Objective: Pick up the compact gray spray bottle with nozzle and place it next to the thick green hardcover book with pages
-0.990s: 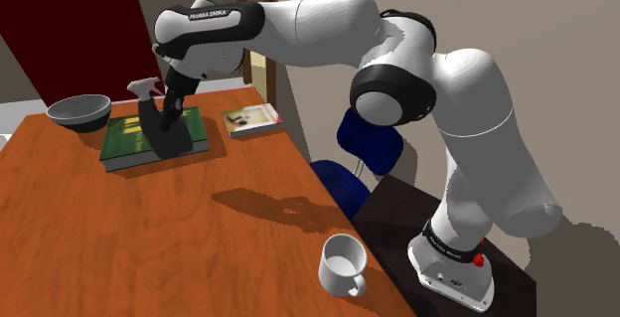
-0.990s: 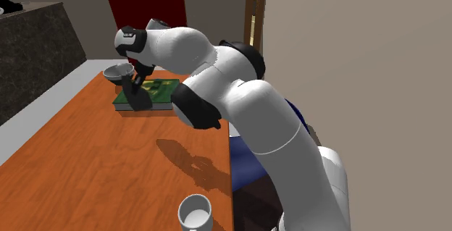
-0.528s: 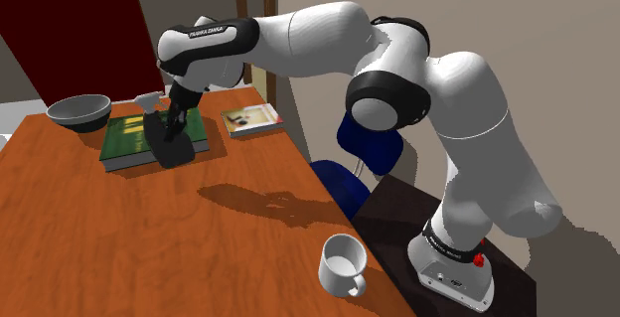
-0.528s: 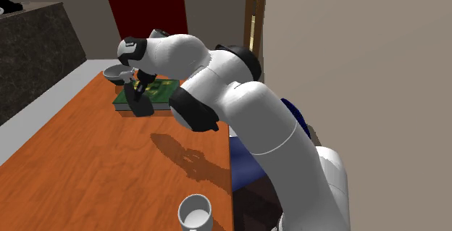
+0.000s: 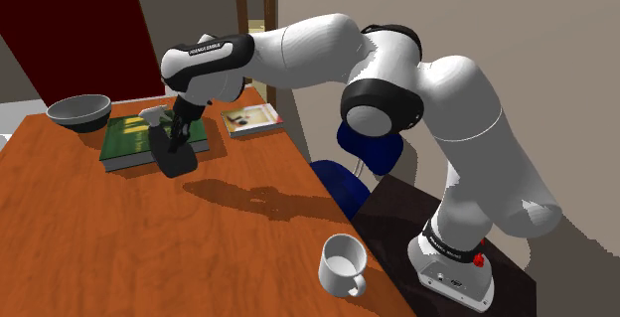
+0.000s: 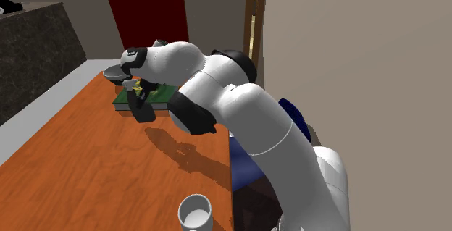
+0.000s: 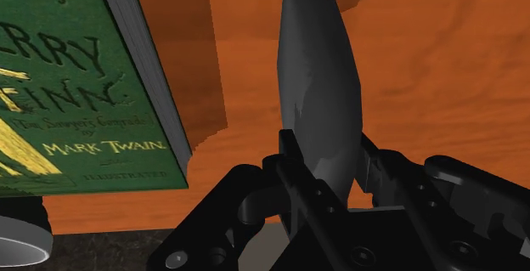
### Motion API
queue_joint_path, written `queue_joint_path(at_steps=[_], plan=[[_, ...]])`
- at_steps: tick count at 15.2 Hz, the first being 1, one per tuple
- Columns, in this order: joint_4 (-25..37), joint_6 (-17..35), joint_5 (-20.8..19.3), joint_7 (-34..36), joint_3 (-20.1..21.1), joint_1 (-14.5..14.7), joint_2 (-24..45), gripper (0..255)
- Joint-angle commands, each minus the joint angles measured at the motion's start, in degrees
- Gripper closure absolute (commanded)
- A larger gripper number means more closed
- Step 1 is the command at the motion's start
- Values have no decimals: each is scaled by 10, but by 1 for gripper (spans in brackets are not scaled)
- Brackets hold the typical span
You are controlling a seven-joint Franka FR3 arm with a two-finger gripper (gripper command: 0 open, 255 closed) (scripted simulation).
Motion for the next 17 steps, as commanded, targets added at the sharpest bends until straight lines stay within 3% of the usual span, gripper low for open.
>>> queue_joint_path(at_steps=[1,9,10,15,17], plan=[[-3,9,7,-8,5,-1,7,255],[-4,14,11,-13,8,-3,12,255],[-5,14,11,-13,8,-3,12,0],[-5,14,11,-13,8,-3,12,0],[-29,2,0,-14,-4,2,-21,0]])
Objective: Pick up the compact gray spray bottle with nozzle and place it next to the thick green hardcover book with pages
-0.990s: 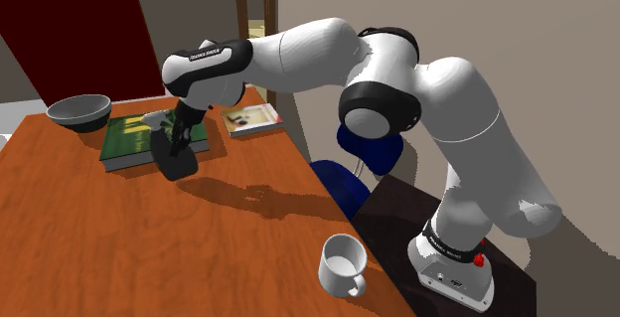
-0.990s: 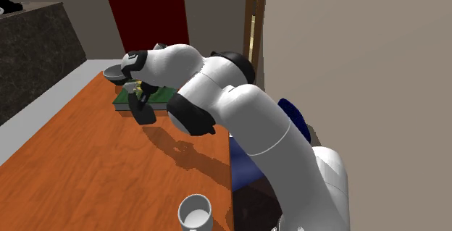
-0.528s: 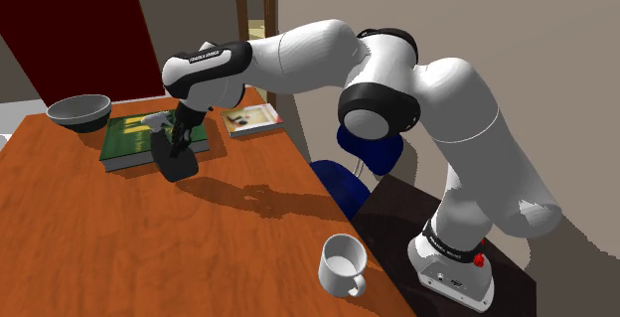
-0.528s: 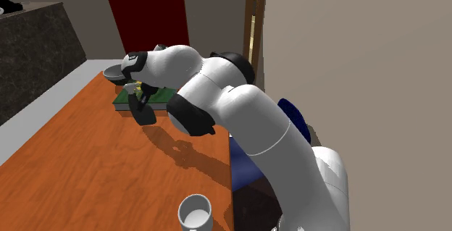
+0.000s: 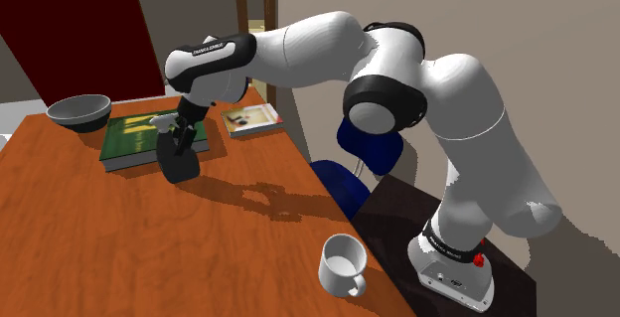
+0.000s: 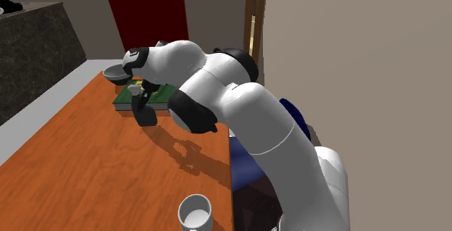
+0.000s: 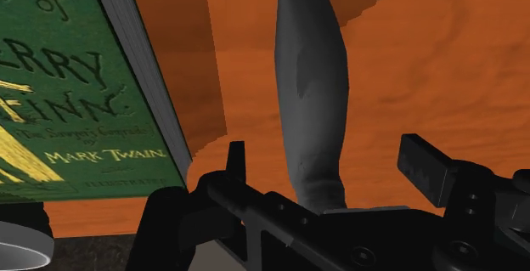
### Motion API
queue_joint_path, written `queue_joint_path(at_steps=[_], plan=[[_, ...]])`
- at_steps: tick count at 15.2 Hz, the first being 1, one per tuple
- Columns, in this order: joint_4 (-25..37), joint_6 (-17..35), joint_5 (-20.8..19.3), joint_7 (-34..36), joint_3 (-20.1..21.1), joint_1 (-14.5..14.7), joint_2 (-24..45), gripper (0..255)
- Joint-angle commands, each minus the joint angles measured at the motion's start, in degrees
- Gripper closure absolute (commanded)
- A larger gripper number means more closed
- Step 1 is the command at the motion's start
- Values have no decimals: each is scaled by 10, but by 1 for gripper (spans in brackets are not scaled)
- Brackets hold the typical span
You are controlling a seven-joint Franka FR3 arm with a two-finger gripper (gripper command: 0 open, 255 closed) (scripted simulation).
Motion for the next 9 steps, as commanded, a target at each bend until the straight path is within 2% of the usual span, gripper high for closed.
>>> queue_joint_path(at_steps=[1,9], plan=[[-16,-12,-11,1,-10,3,-26,0],[-24,-17,-16,2,-15,5,-38,0]])
